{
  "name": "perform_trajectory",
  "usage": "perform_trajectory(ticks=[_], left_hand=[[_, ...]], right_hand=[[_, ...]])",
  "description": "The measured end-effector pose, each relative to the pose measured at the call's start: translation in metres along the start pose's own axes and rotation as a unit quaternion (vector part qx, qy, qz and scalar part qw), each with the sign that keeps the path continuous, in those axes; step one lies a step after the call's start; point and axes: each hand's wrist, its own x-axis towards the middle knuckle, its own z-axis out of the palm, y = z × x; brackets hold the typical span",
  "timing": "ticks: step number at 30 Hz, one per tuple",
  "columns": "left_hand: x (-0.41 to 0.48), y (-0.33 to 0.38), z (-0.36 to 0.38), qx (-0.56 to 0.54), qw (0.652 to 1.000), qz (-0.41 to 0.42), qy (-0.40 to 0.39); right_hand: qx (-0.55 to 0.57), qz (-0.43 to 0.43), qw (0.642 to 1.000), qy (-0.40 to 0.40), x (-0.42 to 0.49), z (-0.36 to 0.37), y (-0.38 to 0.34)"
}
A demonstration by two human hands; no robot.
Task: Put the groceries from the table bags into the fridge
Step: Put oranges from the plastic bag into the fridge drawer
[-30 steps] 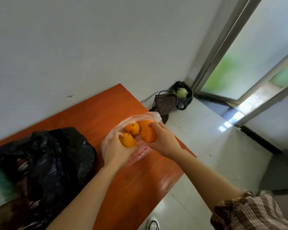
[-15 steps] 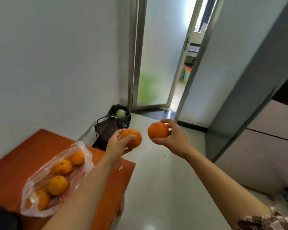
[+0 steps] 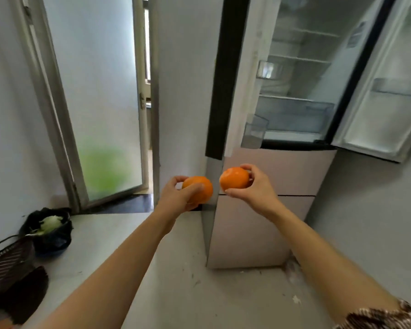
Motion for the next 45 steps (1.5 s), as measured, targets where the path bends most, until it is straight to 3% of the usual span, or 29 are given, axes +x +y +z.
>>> perform_trajectory(ticks=[11, 23, 28, 36, 41, 45], left_hand=[[0.094, 0.072, 0.231, 0.038, 0.985, 0.116, -0.118], [0.281, 0.124, 0.388, 0.001, 0.981, 0.166, -0.103], [0.367, 0.153, 0.438, 0.057, 0.980, 0.186, -0.036], [0.496, 0.177, 0.476, 0.143, 0.968, 0.201, 0.044], [0.562, 0.186, 0.475, 0.215, 0.958, 0.173, 0.071], [0.600, 0.194, 0.464, 0.332, 0.933, 0.125, 0.063]], right_hand=[[-0.081, 0.010, 0.985, 0.152, 0.084, -0.203, 0.065], [-0.135, -0.034, 0.967, 0.213, 0.275, -0.327, 0.120], [-0.138, -0.051, 0.966, 0.215, 0.367, -0.371, 0.131], [-0.139, -0.096, 0.975, 0.142, 0.525, -0.412, 0.159], [-0.180, -0.120, 0.976, -0.008, 0.622, -0.418, 0.176], [-0.276, -0.144, 0.939, -0.144, 0.690, -0.398, 0.178]])
